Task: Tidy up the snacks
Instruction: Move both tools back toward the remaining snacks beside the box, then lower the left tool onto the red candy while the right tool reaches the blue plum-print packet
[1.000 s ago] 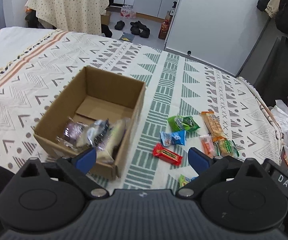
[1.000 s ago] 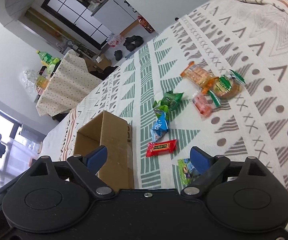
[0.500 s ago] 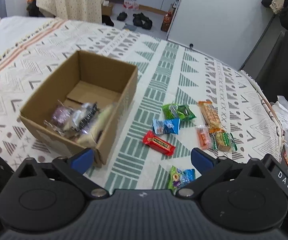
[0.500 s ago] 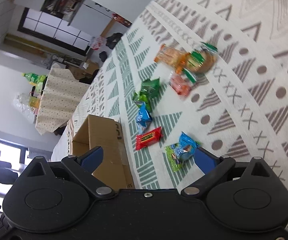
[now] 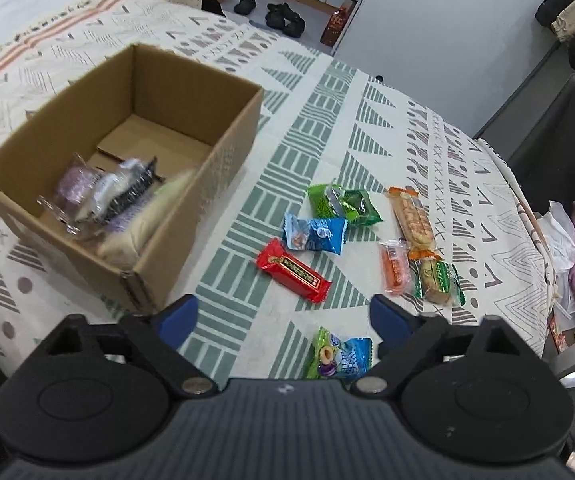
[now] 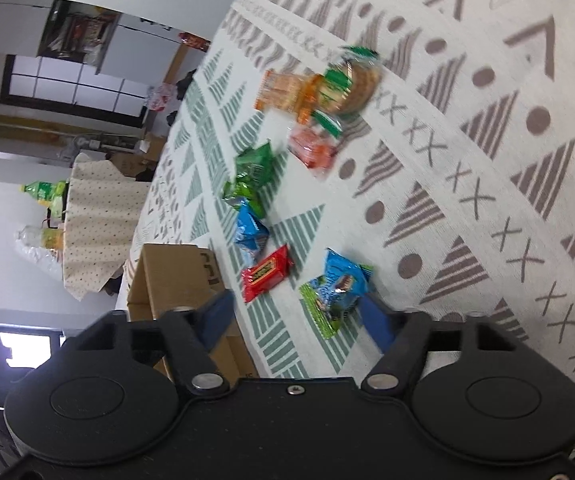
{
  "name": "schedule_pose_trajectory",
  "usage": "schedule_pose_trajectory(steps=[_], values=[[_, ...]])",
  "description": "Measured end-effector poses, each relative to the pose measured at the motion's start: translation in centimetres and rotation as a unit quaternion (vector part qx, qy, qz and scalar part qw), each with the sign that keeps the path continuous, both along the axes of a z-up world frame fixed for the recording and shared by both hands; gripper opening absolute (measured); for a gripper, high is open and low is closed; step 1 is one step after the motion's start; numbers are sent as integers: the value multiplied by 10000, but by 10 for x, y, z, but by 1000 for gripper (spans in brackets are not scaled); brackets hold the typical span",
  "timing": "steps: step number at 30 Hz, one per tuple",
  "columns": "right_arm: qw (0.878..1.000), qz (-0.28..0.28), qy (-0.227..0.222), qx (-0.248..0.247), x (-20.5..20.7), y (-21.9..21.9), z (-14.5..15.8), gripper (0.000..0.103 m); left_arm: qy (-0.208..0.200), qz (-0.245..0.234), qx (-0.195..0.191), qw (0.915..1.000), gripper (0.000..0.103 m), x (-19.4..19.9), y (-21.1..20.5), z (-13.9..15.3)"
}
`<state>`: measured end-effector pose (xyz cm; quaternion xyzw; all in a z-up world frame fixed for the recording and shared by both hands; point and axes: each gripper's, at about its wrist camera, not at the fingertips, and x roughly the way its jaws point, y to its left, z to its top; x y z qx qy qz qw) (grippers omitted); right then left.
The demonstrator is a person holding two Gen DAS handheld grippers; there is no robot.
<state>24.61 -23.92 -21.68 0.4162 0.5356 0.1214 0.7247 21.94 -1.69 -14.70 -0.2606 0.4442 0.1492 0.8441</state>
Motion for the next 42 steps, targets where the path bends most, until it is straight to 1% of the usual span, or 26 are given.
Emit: schedule_pose_trajectory(steps=[2,6,10,11,12,14,16,18,20,21,22,24,26,28,30,33,36,38,40,42], values=[[10000,6,78,11,1,2,-5,53,18,26,-112,9999,81,3,2,-7],[9996,-21,266,-6,5,9,-17,52,53,45,-307,9995,80,12,6,-18],[9993,-32,369,-22,9,17,-26,52,63,-16,-350,9994,80,23,7,-26],[9992,-36,387,-61,11,18,-28,50,80,-12,-367,9993,80,26,8,-28],[9991,-35,407,-98,13,19,-30,45,94,-8,-386,9992,80,29,9,-31],[9987,-81,469,-179,17,20,-35,42,108,-8,-407,9991,79,34,11,-35],[9983,-160,492,-261,20,19,-37,42,125,-35,-436,9990,79,40,12,-40],[9982,-219,449,-321,23,17,-36,42,160,-53,-477,9987,77,45,12,-46],[9983,-190,412,-364,26,18,-36,42,207,-78,-530,9984,70,51,12,-52],[9983,-163,386,-402,28,19,-36,41,225,-90,-542,9982,69,53,12,-54],[9983,-117,337,-464,29,21,-36,39,238,-106,-547,9982,67,55,12,-57],[9978,-4,281,-608,32,24,-36,27,255,-110,-556,9981,66,59,11,-60],[9973,64,210,-703,33,25,-35,25,285,-59,-592,9978,65,63,12,-65],[9960,135,42,-883,33,26,-30,23,299,-28,-577,9979,64,67,11,-68],[9953,139,-41,-962,34,27,-27,22,319,60,-561,9979,62,70,13,-71],[9944,62,-151,-1048,35,22,-23,20,298,271,-520,9978,59,72,16,-73],[9911,-11,-308,-1294,35,20,-17,17,300,373,-401,9980,55,76,16,-74],[9898,-26,-314,-1391,35,17,-17,17,377,375,-266,9982,53,80,14,-75],[9903,-27,-258,-1367,36,16,-19,18,450,300,-103,9985,52,84,10,-74],[9910,-5,-206,-1321,37,16,-19,22,542,201,43,9983,51,88,7,-75]])
